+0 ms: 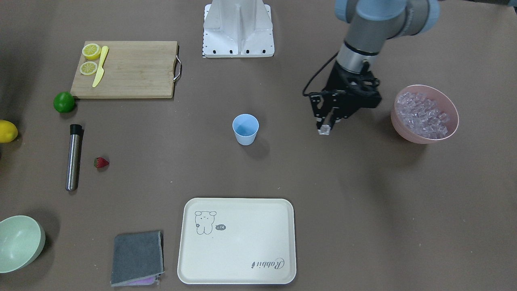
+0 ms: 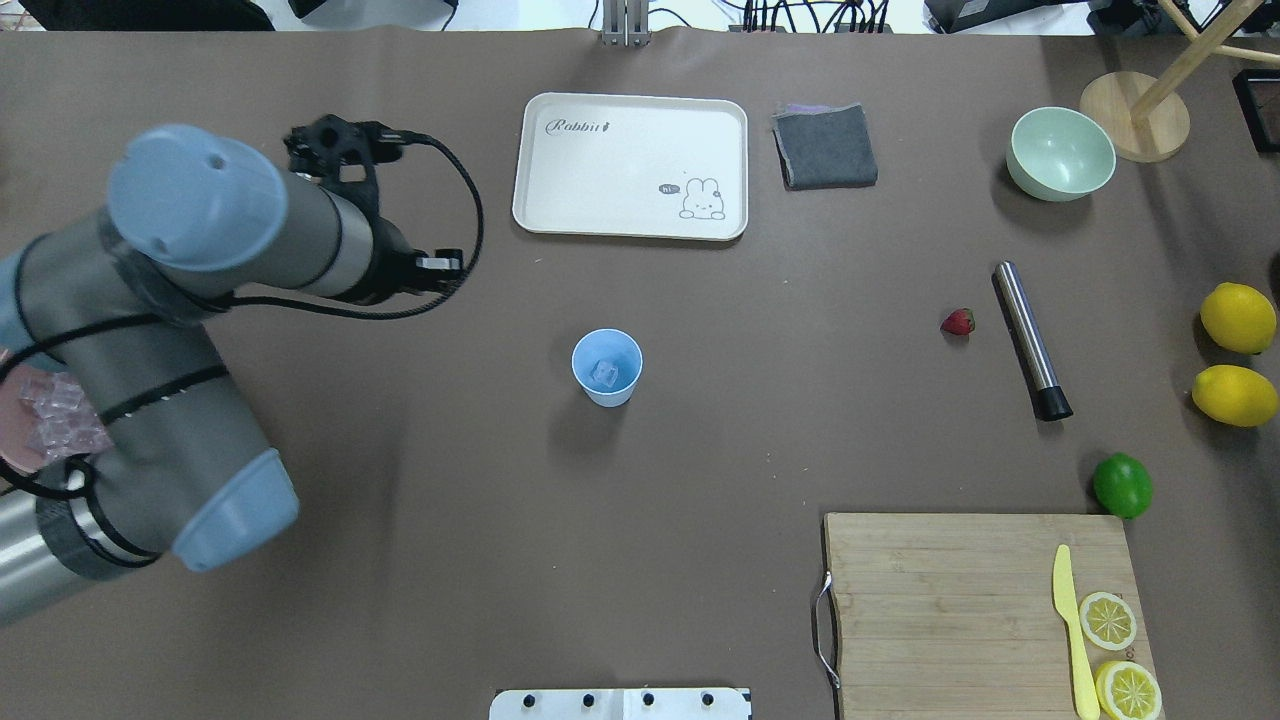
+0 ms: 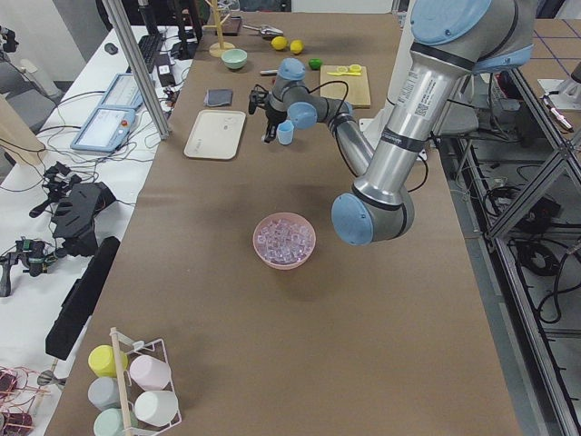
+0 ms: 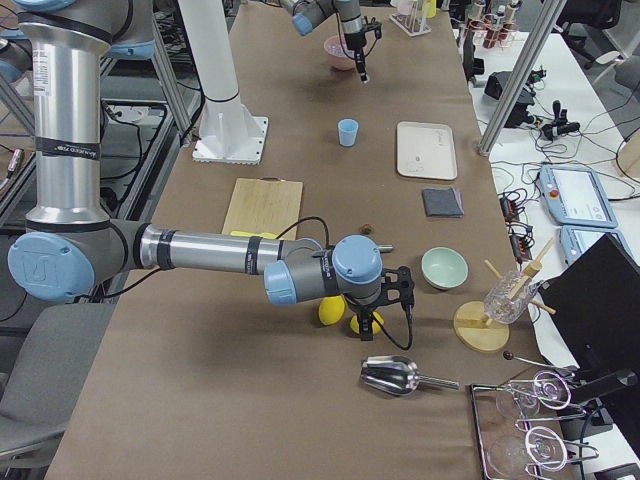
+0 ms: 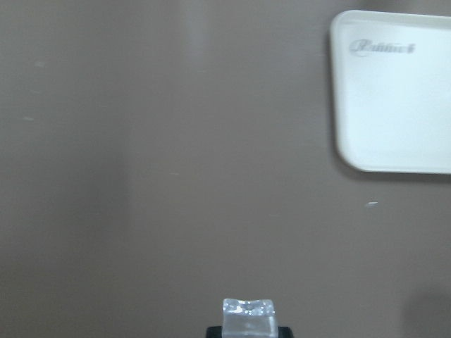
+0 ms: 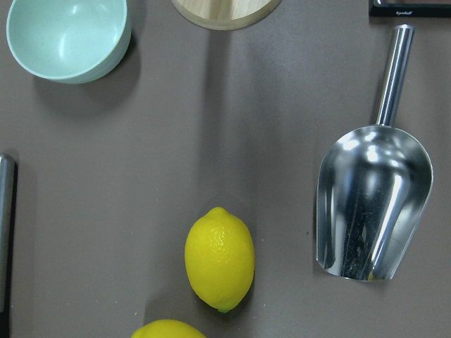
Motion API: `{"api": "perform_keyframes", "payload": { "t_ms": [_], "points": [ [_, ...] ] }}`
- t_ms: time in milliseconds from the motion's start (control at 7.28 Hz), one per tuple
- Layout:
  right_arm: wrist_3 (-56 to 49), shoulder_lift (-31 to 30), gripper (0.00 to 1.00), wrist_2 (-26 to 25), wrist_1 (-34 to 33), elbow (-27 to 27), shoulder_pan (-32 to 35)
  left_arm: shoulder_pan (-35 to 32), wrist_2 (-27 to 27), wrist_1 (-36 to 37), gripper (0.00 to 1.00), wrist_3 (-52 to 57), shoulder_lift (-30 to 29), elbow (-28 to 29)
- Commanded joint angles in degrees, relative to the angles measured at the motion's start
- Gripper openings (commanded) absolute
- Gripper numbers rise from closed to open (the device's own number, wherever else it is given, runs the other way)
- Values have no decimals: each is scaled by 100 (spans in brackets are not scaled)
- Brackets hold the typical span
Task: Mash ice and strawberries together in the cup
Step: 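Carry the ice cube with the left gripper over the light-blue cup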
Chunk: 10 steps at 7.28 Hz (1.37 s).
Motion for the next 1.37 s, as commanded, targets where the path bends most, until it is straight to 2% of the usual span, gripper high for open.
{"api": "perform_keyframes", "payload": {
  "t_ms": [0,137,549,824,961,1099,1236],
  "points": [
    [-3,-4,100,2,9,15,0,645,497,-1,0,-559,-631,322],
    [-3,5,100,-7,9,15,0,655,506,-1,0,-580,-939,663],
    [6,5,100,-7,9,-2,0,909,786,-158,0,-598,-1214,1193],
    [6,-12,100,2,9,-11,0,1077,848,-273,0,-598,-1197,1247],
    [6,-21,100,2,9,-11,0,1077,866,-273,28,-589,-1205,1256],
    [6,-21,100,11,9,6,0,1077,867,-273,94,-571,-1197,1247],
    [6,-30,100,2,9,6,0,1077,867,-273,97,-571,-1205,1230]
  ]
}}
